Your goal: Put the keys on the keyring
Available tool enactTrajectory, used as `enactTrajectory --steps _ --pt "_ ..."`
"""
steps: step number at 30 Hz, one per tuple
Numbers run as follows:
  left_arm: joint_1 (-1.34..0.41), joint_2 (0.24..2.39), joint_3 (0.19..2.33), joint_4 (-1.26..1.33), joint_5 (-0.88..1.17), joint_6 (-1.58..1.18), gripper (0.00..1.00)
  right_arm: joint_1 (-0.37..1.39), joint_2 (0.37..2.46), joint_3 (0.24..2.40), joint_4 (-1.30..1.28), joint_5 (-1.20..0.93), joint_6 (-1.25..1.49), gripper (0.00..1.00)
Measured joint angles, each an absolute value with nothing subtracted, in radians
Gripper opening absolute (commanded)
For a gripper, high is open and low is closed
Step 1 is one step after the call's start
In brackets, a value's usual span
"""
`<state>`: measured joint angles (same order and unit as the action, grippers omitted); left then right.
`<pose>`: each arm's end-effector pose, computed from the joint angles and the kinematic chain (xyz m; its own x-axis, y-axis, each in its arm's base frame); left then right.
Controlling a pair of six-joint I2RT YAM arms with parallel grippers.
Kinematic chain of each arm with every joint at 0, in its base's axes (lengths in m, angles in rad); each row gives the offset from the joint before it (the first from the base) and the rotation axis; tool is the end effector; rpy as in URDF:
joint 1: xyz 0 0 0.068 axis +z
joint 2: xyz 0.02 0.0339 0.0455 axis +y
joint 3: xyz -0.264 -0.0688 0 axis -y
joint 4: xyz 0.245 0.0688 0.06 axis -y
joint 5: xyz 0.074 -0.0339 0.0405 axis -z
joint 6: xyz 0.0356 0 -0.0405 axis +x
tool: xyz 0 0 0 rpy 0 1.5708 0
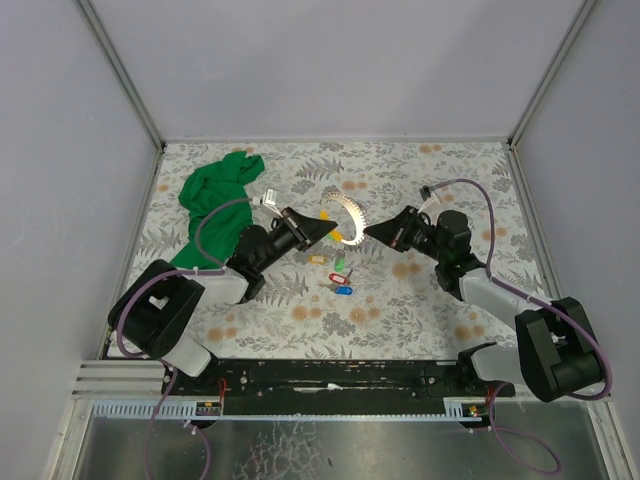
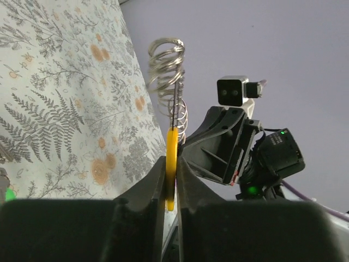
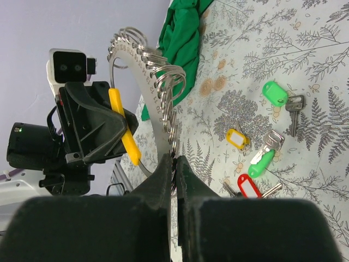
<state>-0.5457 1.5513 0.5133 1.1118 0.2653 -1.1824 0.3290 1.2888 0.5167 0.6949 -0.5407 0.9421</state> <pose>0.2508 -0.1632 0.2049 -0.6465 -0.6523 -0.3956 0.3327 0.2256 -0.9157 0.2478 0.1040 0.2311 -0.6598 0.5075 -0.5542 -0.3895 0.3998 0.8297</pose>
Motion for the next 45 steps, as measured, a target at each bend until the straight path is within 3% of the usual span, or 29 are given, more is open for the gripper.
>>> enactTrajectory --steps 7,17,27,39,45 --pt "-0.548 1.51 0.583 0.976 0.31 -1.069 0.0 0.329 1.231 0.509 0.656 -0.538 0.885 0.43" --pt "-0.549 1.361 0.781 0.369 0.369 -0.676 0.02 0.333 1.066 0.559 0.398 -0.54 0.608 0.63" --pt "-0.549 1.153 0.957 -0.139 0.286 -0.311 0.0 0.334 0.936 0.659 0.188 -0.504 0.358 0.69" --pt "-0.554 1.114 1.069 -0.399 0.301 -0.03 0.0 0.334 0.984 0.755 0.118 -0.595 0.245 0.69" --pt "-0.671 1.191 1.139 -0.518 0.245 0.094 0.0 0.334 1.041 0.745 0.207 -0.675 0.269 0.68"
